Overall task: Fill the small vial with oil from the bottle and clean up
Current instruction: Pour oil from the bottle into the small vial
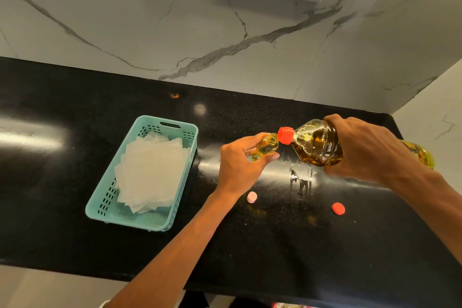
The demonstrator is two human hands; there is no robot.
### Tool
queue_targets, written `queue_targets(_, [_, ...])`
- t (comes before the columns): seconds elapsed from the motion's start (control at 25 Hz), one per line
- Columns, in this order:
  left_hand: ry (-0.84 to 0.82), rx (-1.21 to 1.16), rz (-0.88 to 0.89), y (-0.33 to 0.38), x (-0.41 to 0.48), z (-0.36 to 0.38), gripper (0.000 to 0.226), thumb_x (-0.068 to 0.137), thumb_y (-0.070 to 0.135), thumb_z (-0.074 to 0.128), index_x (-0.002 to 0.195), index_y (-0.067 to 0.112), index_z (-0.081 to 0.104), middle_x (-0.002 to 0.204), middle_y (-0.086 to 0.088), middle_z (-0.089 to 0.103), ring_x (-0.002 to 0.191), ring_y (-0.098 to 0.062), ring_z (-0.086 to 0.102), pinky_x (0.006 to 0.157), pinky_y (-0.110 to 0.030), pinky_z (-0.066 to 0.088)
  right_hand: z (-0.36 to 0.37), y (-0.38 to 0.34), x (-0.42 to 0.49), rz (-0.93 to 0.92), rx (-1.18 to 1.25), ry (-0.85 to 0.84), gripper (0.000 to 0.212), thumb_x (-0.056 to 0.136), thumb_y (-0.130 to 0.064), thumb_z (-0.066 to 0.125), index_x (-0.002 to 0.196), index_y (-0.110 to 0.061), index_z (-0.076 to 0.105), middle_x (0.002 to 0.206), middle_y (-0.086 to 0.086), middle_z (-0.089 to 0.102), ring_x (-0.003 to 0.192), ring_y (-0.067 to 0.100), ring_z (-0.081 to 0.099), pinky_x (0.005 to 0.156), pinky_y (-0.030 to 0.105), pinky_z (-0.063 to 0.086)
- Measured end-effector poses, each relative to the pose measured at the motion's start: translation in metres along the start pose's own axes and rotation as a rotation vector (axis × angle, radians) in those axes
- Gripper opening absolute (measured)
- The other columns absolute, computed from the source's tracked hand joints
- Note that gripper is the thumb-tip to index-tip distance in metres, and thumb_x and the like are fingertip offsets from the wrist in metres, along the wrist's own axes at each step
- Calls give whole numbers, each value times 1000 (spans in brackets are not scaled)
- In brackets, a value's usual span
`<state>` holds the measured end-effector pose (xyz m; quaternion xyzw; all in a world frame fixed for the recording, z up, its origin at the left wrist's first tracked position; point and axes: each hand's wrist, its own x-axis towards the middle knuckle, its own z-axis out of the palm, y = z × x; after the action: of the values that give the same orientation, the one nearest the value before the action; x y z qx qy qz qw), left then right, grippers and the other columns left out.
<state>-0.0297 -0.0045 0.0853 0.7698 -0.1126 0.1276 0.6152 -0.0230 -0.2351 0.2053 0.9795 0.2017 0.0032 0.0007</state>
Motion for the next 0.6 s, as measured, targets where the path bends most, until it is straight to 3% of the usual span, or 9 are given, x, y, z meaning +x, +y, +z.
queue_targets(0.4, [-11, 4, -19, -5, -2, 1, 41, 81, 26, 84, 120, 22, 73, 104, 18, 72, 97, 7, 69, 85, -10, 54, -5, -2, 0, 15, -41, -57, 97, 57, -46, 90, 133, -1, 49, 108, 20, 68, 88, 34, 68, 76, 44, 57])
queue_targets(0.6, [-5, 0, -36, -6, -3, 1, 43, 81, 26, 84, 122, 18, 73, 109, 5, 77, 102, -4, 72, 89, -19, 58, -8, -5, -2, 11, -71, -64, 97, 54, -44, 92, 130, 0, 51, 102, 21, 69, 82, 35, 68, 71, 44, 58])
